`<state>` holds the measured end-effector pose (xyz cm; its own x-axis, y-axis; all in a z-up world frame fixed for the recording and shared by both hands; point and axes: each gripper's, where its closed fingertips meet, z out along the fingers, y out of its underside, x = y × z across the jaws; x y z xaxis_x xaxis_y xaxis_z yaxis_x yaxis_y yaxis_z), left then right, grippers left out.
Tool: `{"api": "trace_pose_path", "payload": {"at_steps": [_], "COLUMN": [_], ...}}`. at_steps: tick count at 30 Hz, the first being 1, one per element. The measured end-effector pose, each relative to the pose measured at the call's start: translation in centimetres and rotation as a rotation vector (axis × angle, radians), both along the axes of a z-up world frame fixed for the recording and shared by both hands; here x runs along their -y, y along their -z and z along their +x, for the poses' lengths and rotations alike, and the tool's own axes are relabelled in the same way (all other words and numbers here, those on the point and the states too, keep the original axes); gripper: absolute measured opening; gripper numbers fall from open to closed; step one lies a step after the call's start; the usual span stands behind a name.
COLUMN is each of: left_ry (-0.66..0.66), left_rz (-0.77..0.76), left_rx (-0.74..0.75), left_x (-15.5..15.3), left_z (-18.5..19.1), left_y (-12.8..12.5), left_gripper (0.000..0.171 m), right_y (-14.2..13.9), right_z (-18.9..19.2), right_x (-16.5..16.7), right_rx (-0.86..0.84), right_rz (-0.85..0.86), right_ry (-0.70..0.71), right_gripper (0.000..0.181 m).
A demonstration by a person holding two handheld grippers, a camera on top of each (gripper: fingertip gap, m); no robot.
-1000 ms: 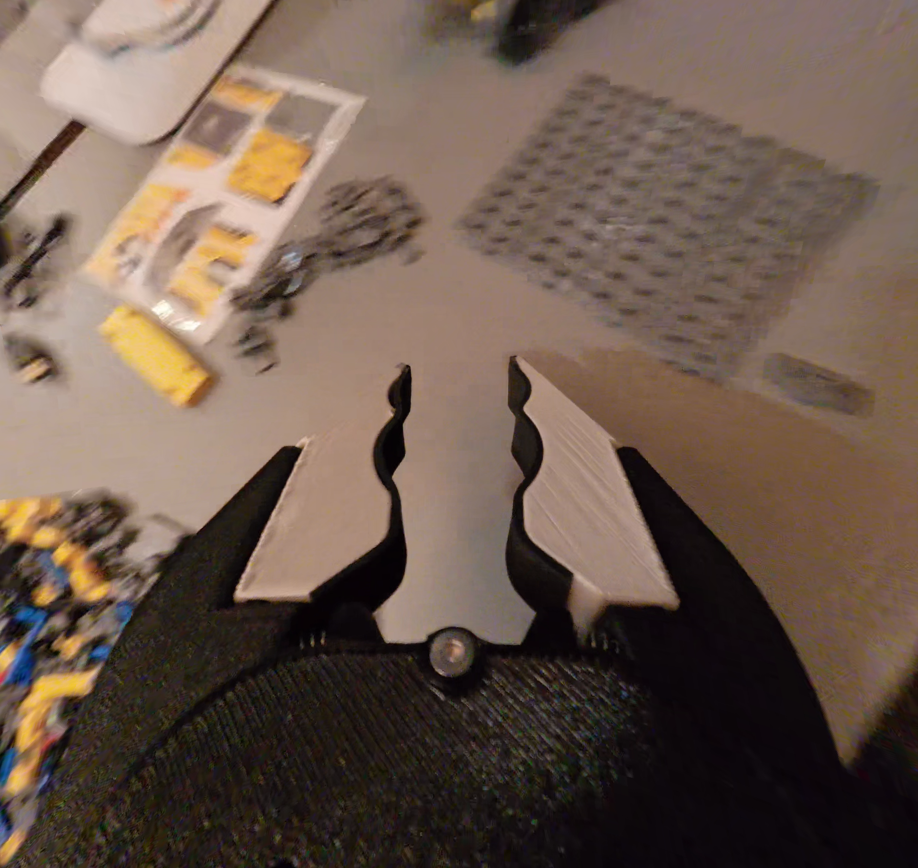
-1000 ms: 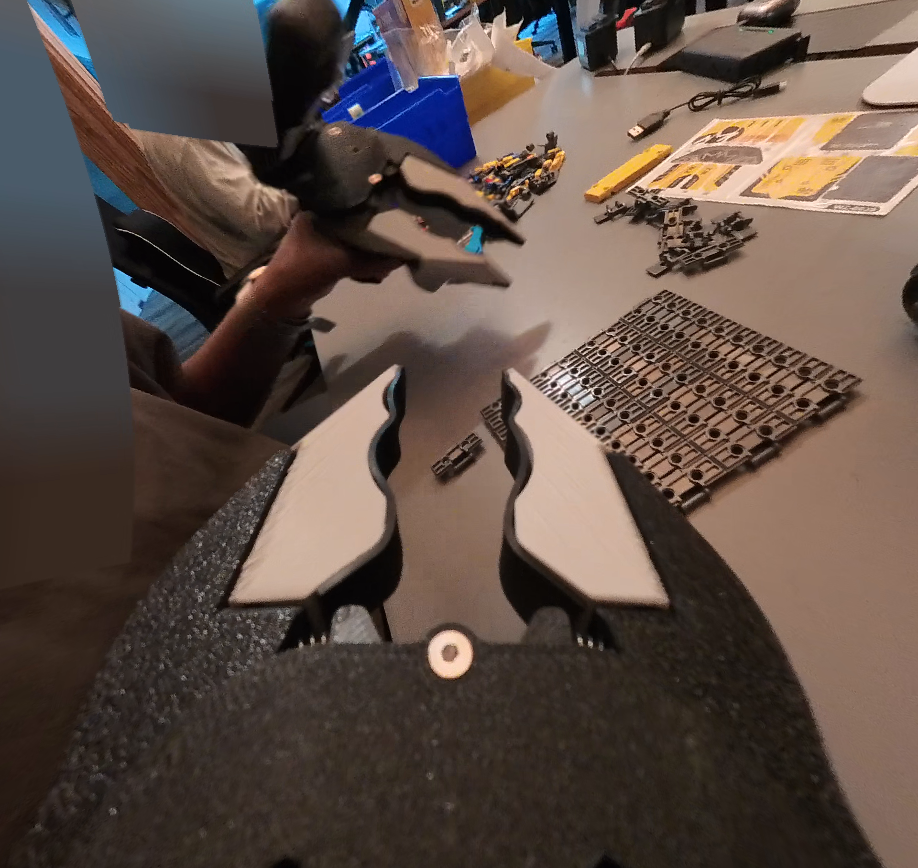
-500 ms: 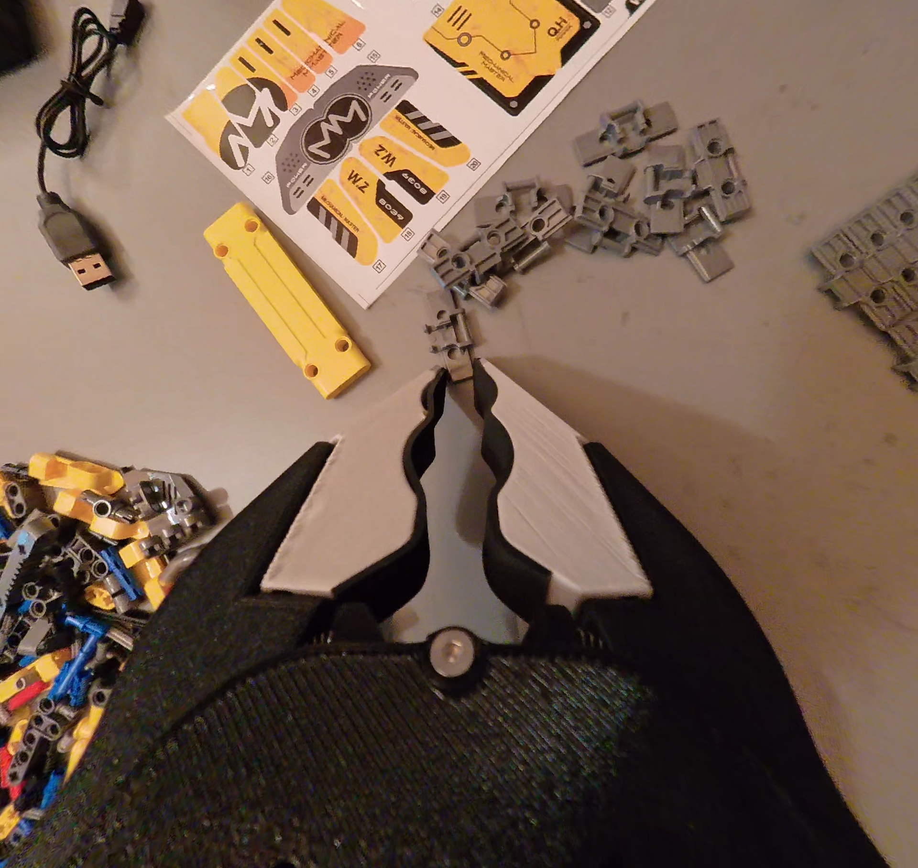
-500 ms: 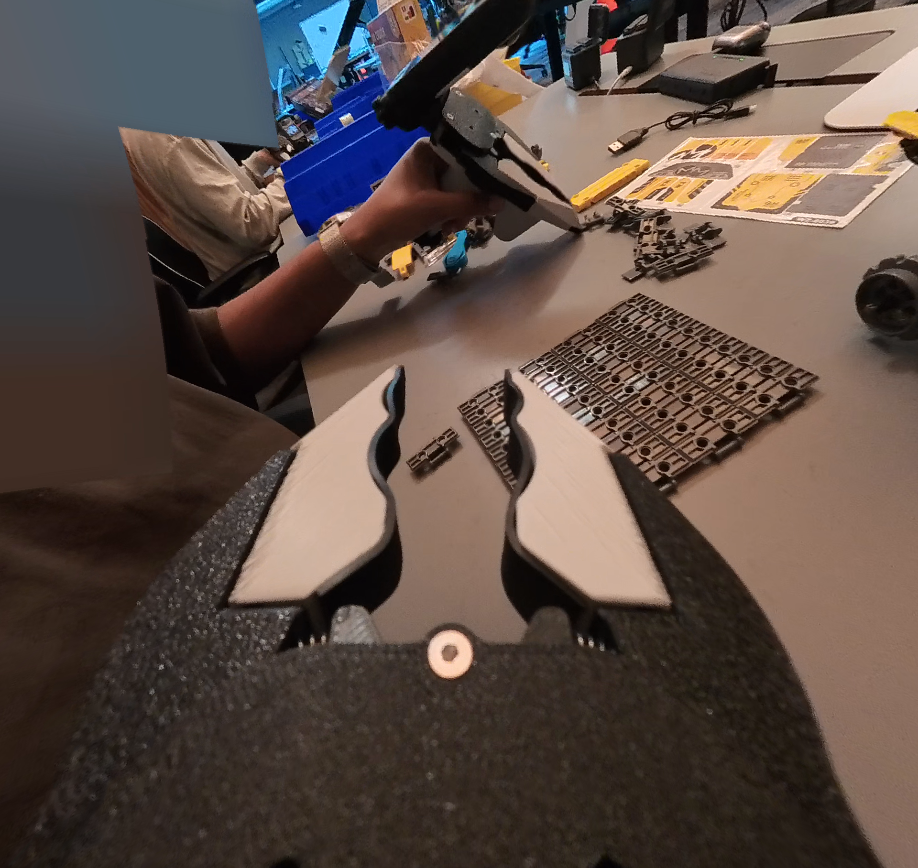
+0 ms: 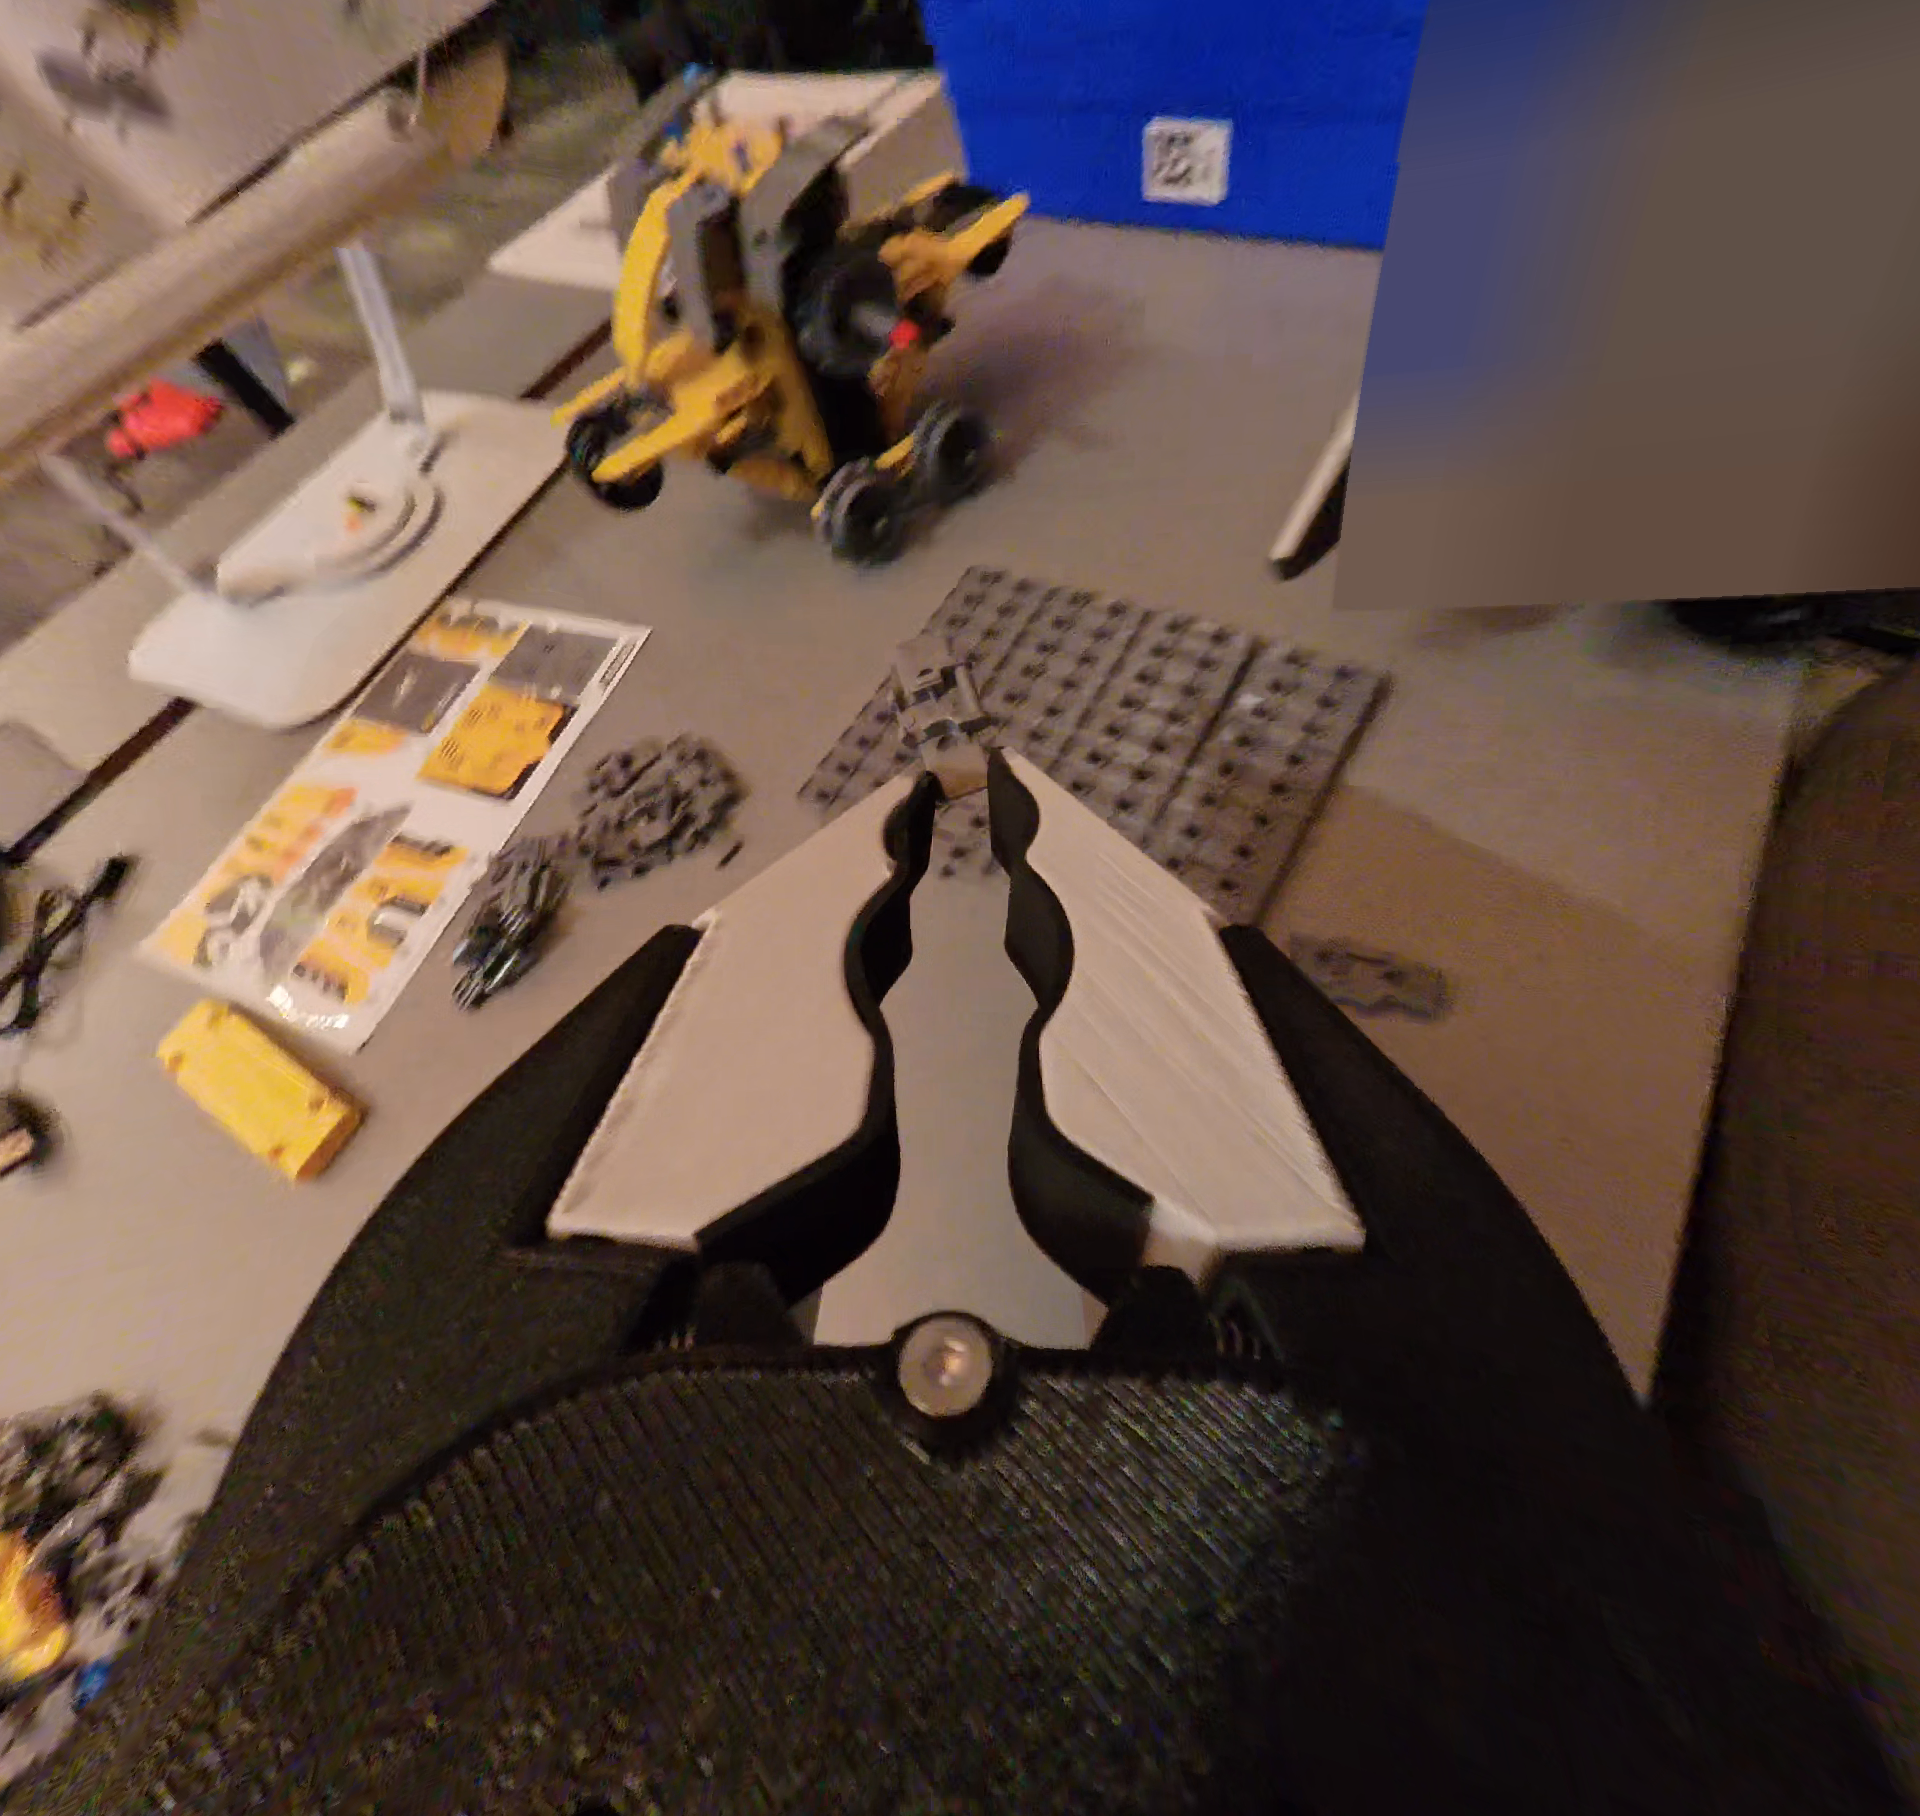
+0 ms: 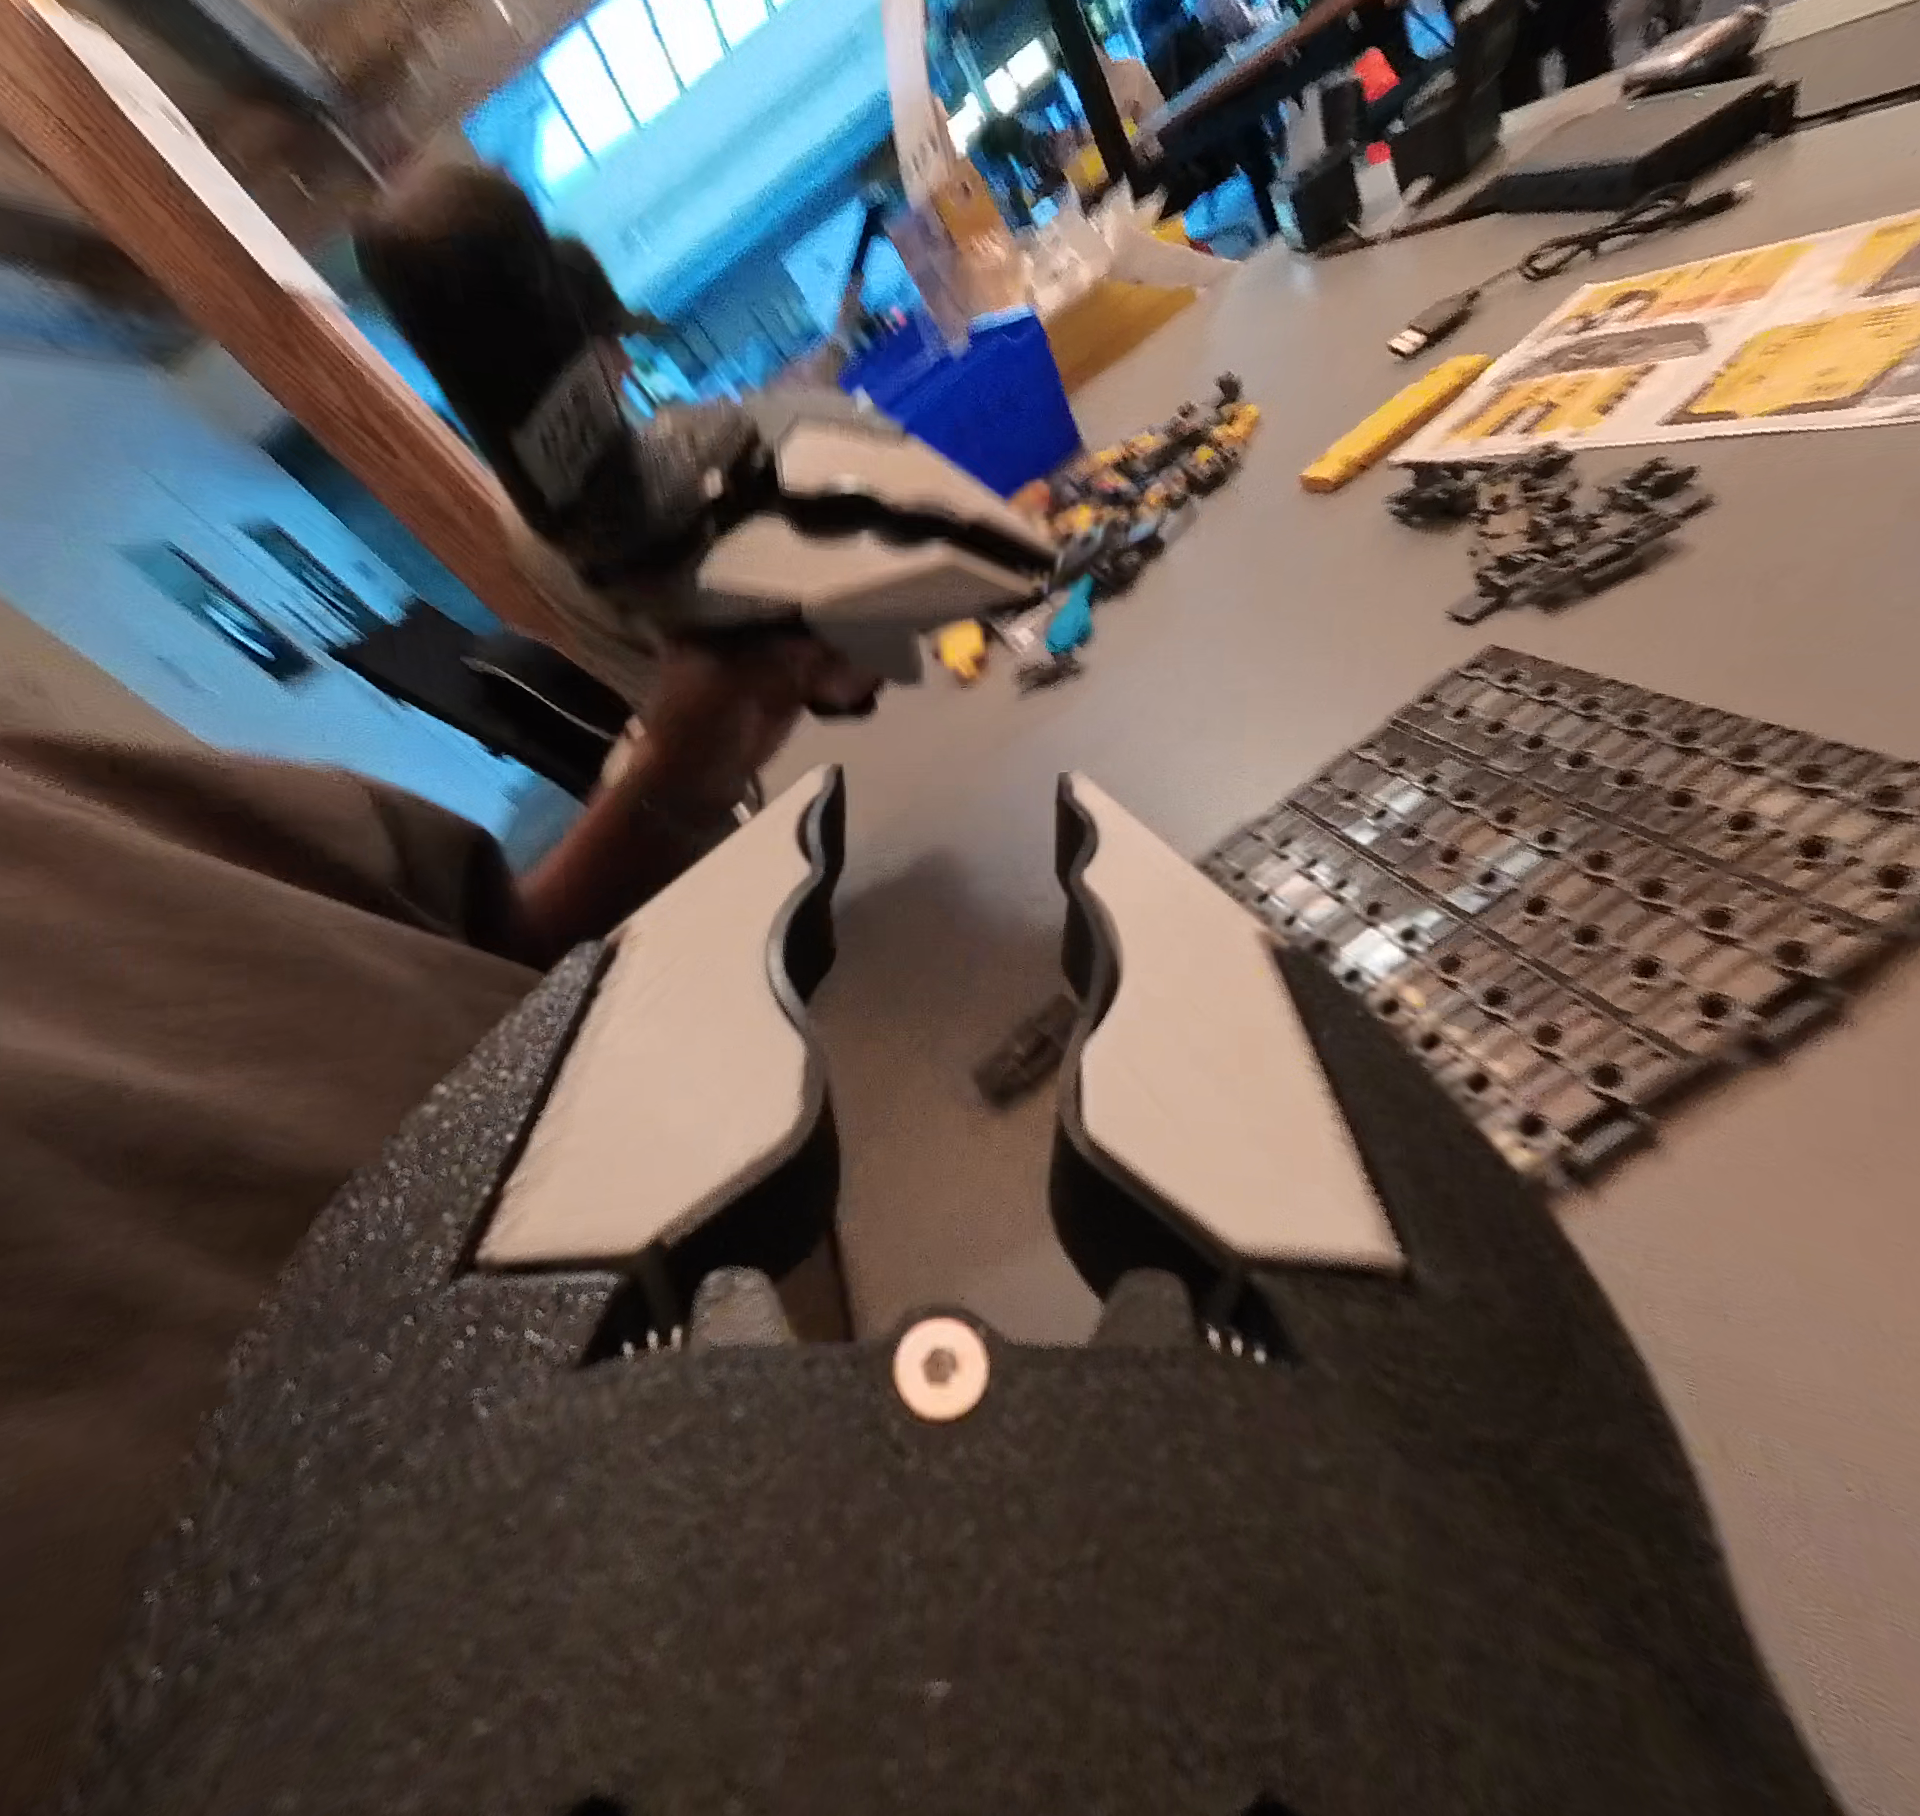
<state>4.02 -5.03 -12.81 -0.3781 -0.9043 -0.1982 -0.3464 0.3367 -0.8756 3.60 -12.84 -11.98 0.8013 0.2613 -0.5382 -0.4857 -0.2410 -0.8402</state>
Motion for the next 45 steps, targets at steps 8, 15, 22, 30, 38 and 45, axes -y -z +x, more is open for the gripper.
{"api": "trace_pose_path", "payload": {"at_steps": [8,15,22,30,38,45], "left_ry": [0.281,0.275,0.281,0.273,0.279,0.283], "left_rz": [-0.255,-0.040,-0.052,-0.072,-0.036,-0.016], "left_rx": [0.127,0.151,0.154,-0.028,-0.270,-0.312], "left_x": [7.1,8.0,8.2,7.8,8.0,8.2], "left_z": [-1.9,-1.3,-1.5,-2.6,-4.9,-4.8], "left_y": [-2.7,-0.9,-0.8,2.2,7.6,8.9], "left_gripper": [0.007,0.008,0.008,0.051,0.055,0.054], "right_y": [-0.3,-1.5,-0.7,1.4,7.4,9.5], "right_z": [0.5,-0.4,-0.3,-0.5,-2.6,-1.1], "right_x": [-0.4,0.3,0.3,1.1,3.1,3.2], "right_rx": [-0.071,-0.245,-0.236,0.037,1.084,1.635], "right_rz": [0.039,0.069,0.030,-0.067,-0.190,-0.152], "right_ry": [0.023,-0.082,-0.098,-0.079,-0.239,-0.248], "right_gripper": [0.040,0.037,0.010,0.007,0.008,0.008]}}
